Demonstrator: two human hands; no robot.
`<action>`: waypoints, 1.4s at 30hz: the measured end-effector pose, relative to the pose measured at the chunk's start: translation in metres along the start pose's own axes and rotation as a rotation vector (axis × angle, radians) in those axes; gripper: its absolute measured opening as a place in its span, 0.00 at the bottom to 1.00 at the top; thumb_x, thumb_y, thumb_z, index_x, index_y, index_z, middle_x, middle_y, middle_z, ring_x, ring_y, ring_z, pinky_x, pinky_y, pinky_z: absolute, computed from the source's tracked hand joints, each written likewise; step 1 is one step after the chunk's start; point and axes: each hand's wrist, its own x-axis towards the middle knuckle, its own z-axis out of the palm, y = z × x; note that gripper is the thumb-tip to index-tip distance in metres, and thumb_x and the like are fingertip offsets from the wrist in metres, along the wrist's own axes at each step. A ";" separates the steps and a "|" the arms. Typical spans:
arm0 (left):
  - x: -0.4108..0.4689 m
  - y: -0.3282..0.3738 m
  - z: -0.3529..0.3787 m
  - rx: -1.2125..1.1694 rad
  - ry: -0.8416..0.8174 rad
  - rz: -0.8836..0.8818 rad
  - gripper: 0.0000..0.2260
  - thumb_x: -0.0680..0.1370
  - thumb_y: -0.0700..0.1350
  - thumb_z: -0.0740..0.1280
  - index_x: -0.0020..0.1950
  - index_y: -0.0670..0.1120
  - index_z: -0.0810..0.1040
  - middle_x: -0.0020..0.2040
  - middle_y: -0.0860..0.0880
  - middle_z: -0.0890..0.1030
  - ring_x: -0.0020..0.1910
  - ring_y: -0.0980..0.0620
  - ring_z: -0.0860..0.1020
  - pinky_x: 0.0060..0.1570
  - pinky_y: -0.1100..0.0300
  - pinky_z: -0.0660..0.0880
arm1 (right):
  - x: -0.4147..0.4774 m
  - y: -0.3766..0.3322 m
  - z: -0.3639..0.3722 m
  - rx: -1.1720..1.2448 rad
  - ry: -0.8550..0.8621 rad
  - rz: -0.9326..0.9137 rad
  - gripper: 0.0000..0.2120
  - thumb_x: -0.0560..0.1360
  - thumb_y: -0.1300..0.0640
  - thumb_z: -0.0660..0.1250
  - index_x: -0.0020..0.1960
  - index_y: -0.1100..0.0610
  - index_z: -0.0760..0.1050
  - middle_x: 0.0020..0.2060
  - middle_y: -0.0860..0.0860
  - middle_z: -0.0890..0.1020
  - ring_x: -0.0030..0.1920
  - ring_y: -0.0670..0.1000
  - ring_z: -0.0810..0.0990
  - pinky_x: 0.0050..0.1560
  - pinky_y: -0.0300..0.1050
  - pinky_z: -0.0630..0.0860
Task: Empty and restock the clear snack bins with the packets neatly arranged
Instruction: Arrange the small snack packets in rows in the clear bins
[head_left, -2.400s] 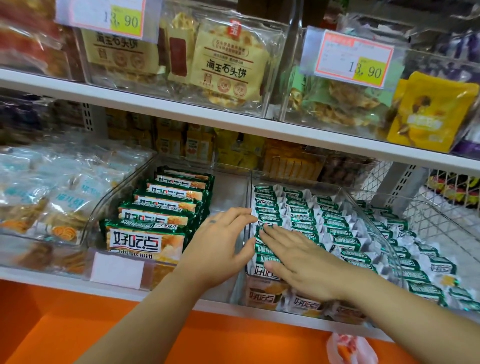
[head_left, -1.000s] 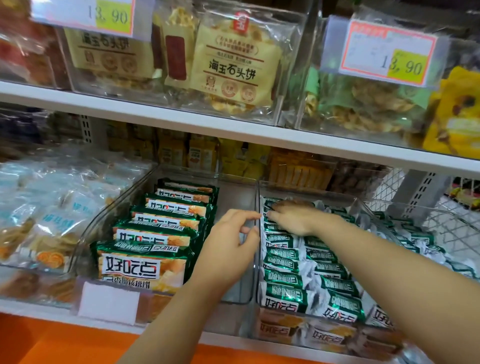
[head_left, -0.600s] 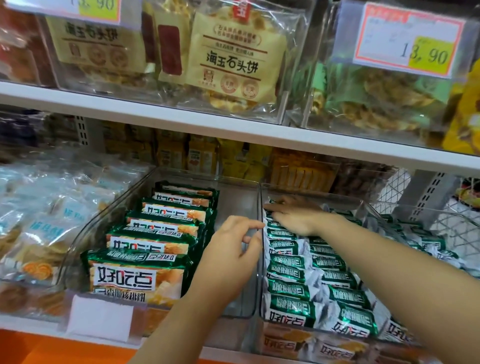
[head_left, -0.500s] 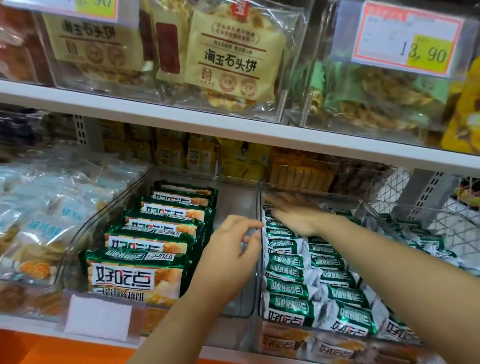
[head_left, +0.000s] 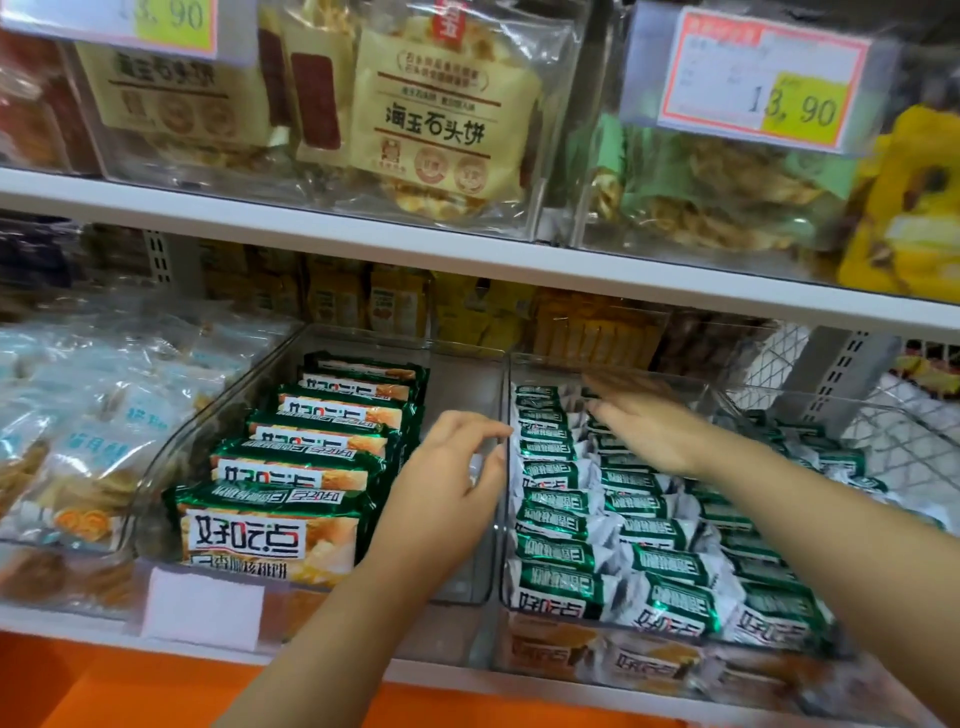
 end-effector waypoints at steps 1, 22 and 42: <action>0.000 0.004 -0.003 0.032 0.004 0.011 0.12 0.81 0.46 0.60 0.62 0.53 0.76 0.60 0.58 0.71 0.49 0.63 0.71 0.51 0.66 0.68 | -0.017 0.009 -0.002 0.018 -0.001 0.014 0.24 0.83 0.46 0.44 0.78 0.50 0.50 0.77 0.49 0.52 0.77 0.50 0.51 0.76 0.47 0.49; -0.017 0.109 0.091 0.753 -0.769 0.110 0.30 0.80 0.63 0.41 0.78 0.51 0.38 0.79 0.54 0.44 0.77 0.54 0.41 0.73 0.41 0.35 | -0.175 0.097 0.019 -0.156 0.036 -0.064 0.18 0.81 0.44 0.53 0.70 0.37 0.65 0.77 0.43 0.51 0.77 0.49 0.42 0.73 0.57 0.36; 0.010 0.144 0.135 0.709 -0.821 0.183 0.26 0.83 0.58 0.45 0.79 0.52 0.45 0.79 0.49 0.41 0.77 0.51 0.40 0.74 0.45 0.35 | -0.146 0.120 0.023 0.501 0.089 0.080 0.30 0.81 0.47 0.56 0.79 0.51 0.47 0.77 0.47 0.53 0.76 0.46 0.55 0.71 0.39 0.54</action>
